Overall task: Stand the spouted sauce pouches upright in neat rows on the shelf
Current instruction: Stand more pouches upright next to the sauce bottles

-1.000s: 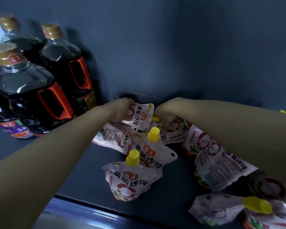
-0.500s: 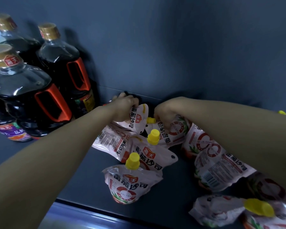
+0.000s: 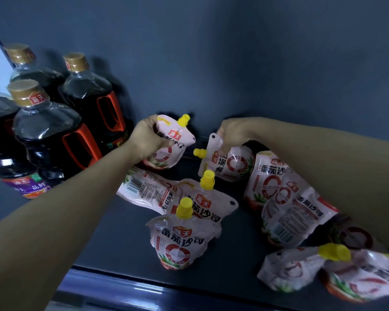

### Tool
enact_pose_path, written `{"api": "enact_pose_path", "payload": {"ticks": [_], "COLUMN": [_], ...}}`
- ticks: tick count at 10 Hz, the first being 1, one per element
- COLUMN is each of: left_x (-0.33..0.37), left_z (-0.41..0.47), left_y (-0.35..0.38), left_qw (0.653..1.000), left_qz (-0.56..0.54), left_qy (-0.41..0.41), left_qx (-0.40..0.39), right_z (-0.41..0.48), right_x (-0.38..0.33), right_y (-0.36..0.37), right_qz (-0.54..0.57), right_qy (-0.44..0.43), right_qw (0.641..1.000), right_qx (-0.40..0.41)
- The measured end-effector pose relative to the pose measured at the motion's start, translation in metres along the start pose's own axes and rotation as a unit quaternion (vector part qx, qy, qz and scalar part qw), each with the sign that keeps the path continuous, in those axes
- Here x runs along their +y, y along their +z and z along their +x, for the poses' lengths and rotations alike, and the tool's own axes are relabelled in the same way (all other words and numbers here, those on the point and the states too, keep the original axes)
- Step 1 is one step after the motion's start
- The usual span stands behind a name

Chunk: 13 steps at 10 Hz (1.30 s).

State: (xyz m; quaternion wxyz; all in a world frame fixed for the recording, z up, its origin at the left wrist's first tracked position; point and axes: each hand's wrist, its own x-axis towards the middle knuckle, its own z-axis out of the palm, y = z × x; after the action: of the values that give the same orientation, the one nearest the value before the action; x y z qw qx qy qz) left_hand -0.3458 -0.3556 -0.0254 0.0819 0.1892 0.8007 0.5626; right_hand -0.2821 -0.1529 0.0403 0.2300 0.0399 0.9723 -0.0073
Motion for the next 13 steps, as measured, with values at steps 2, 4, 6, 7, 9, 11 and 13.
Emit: {"api": "enact_pose_path", "payload": {"ticks": [2, 4, 6, 7, 9, 11, 13], "left_x": [0.005, 0.008, 0.021, 0.026, 0.029, 0.026, 0.035], "left_z": [0.002, 0.003, -0.006, -0.007, -0.01, -0.01, -0.006], "left_y": [0.005, 0.016, 0.027, 0.027, 0.024, 0.032, 0.04], "left_qw": [0.981, 0.983, 0.998, 1.0, 0.997, 0.998, 0.998], "left_qz": [-0.172, -0.166, -0.054, -0.008, -0.008, -0.065, -0.002], "left_qy": [-0.065, -0.07, -0.019, -0.009, -0.002, -0.012, 0.025], "left_qx": [0.06, 0.037, -0.004, -0.028, -0.074, -0.008, -0.053], "right_z": [-0.019, -0.045, -0.05, -0.071, -0.07, -0.068, -0.057], "right_x": [0.019, 0.031, 0.037, 0.03, 0.022, 0.023, 0.033], "right_y": [-0.004, -0.011, 0.002, -0.005, -0.006, -0.002, 0.003], "right_qz": [0.161, 0.275, 0.07, 0.14, 0.078, 0.048, 0.083], "right_qy": [0.081, 0.139, 0.197, 0.195, 0.154, 0.146, 0.167], "right_qw": [0.977, 0.942, 0.972, 0.963, 0.975, 0.975, 0.959], "right_qx": [0.112, 0.135, 0.109, 0.126, 0.136, 0.16, 0.212]}}
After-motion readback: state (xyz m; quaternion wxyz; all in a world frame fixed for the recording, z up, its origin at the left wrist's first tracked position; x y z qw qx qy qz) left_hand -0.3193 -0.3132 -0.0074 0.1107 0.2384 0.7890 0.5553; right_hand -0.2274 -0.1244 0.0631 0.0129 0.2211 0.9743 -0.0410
